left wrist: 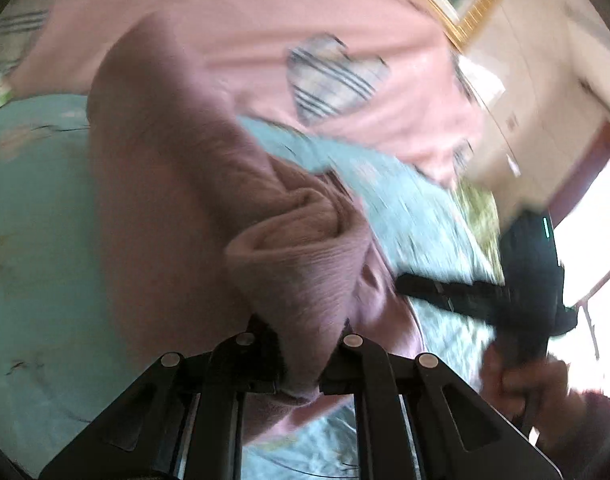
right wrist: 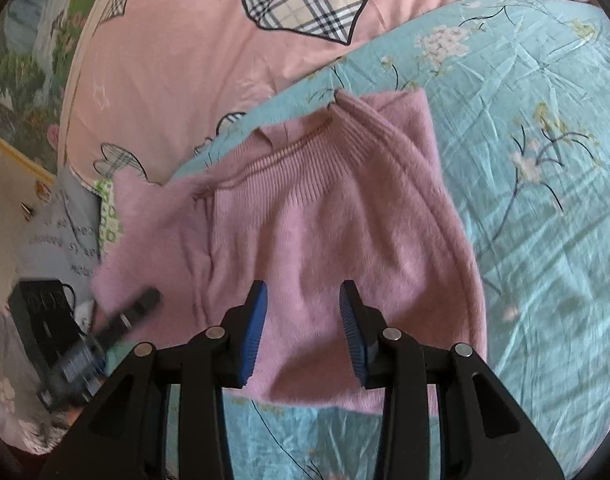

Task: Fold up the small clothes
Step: 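Grasp the folded sweater's edge with the left tool and lift it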

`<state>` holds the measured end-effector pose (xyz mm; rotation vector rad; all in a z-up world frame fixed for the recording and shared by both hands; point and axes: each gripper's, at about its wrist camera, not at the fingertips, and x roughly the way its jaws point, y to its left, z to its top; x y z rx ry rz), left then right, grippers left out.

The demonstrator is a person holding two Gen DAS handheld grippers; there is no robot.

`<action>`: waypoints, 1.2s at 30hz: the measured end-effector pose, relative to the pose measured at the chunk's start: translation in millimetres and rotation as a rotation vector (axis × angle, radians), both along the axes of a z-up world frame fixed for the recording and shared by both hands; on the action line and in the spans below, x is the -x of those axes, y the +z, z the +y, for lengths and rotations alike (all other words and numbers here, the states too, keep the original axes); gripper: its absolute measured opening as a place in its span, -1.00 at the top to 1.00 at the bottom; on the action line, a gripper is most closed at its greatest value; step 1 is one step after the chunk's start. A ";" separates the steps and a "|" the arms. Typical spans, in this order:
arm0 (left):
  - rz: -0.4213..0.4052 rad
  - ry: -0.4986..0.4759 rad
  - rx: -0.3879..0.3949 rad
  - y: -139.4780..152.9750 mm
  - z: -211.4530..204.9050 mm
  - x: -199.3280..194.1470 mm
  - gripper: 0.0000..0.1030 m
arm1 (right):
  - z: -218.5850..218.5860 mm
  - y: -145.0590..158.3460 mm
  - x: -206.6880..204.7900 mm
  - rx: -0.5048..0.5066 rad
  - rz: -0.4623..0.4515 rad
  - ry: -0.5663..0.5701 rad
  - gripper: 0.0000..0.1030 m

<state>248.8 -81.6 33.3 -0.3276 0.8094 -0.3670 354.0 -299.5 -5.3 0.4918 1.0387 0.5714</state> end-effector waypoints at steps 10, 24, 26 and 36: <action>0.086 -0.104 -0.064 -35.0 -44.6 -9.4 0.81 | 29.9 -31.4 -58.4 -0.126 0.130 0.096 0.14; 0.090 -0.072 -0.015 -25.6 -20.0 -2.5 0.81 | 99.7 -50.0 -118.4 -0.262 0.207 0.217 0.61; 0.078 -0.083 -0.016 -19.3 -23.2 -2.4 0.81 | 98.7 -41.3 -117.2 -0.262 0.177 0.223 0.64; 0.025 -0.277 -0.024 -7.8 -102.4 -20.2 0.81 | 21.9 14.4 -101.7 -0.178 -0.018 0.193 0.65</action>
